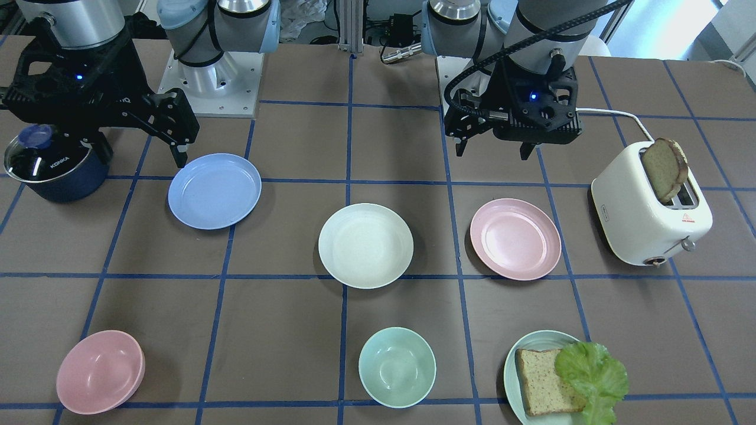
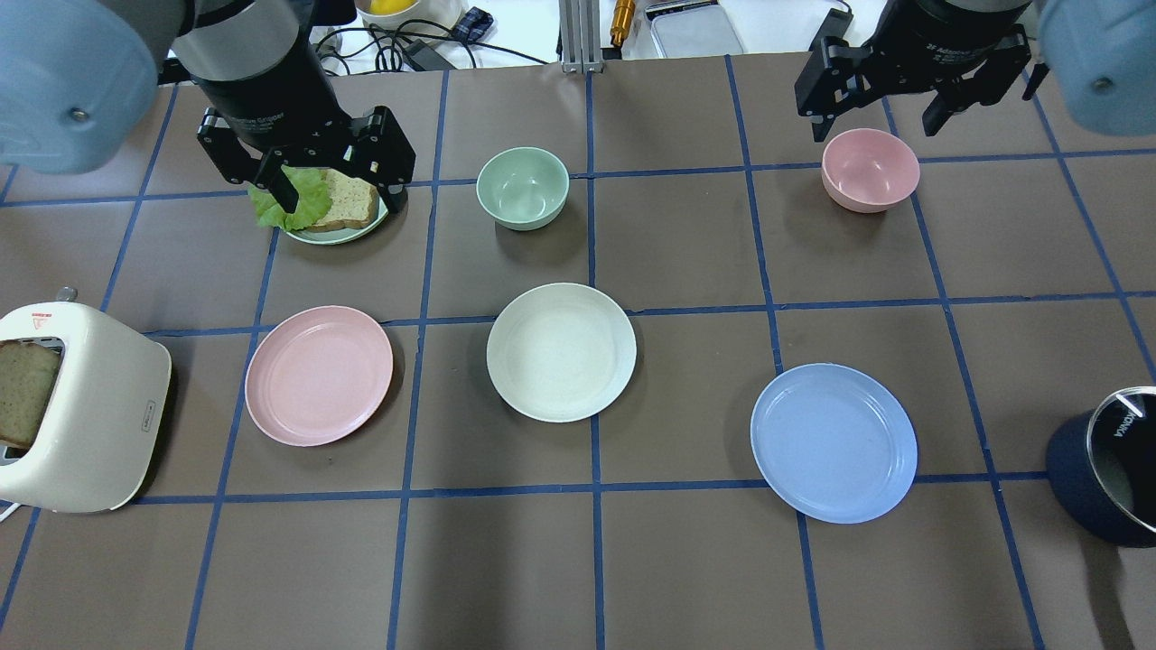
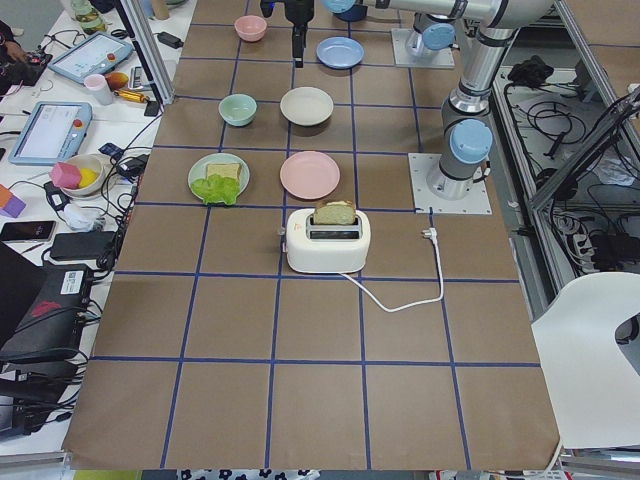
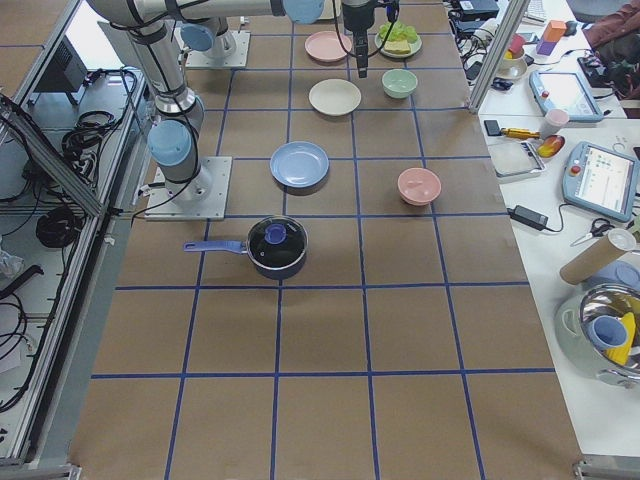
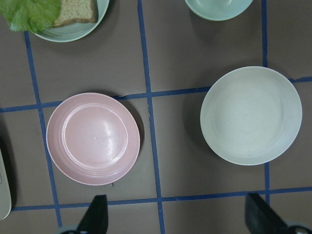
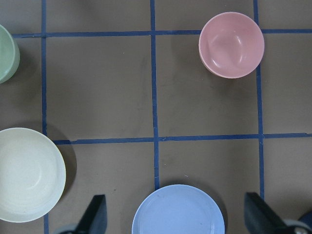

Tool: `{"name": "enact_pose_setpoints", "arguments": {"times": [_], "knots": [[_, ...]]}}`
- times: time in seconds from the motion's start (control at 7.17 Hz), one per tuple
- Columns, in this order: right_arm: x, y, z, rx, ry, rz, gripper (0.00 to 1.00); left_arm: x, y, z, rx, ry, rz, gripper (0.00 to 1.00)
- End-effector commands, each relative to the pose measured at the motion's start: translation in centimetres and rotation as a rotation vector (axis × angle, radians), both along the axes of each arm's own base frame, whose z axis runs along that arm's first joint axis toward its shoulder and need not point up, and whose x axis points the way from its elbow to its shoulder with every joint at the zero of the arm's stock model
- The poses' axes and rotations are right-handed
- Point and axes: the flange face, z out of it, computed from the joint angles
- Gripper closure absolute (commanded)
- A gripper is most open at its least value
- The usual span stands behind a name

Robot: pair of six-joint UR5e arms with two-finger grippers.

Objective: Stack three plates with pink and blue

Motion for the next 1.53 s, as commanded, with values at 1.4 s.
{"name": "enact_pose_setpoints", "arguments": {"times": [1.4], "knots": [[-7.6, 3.2, -13.6, 0.273, -0.021, -0.063, 0.00, 0.3, 0.2, -0.1, 0.004, 0.009, 0.002, 0.00]]}}
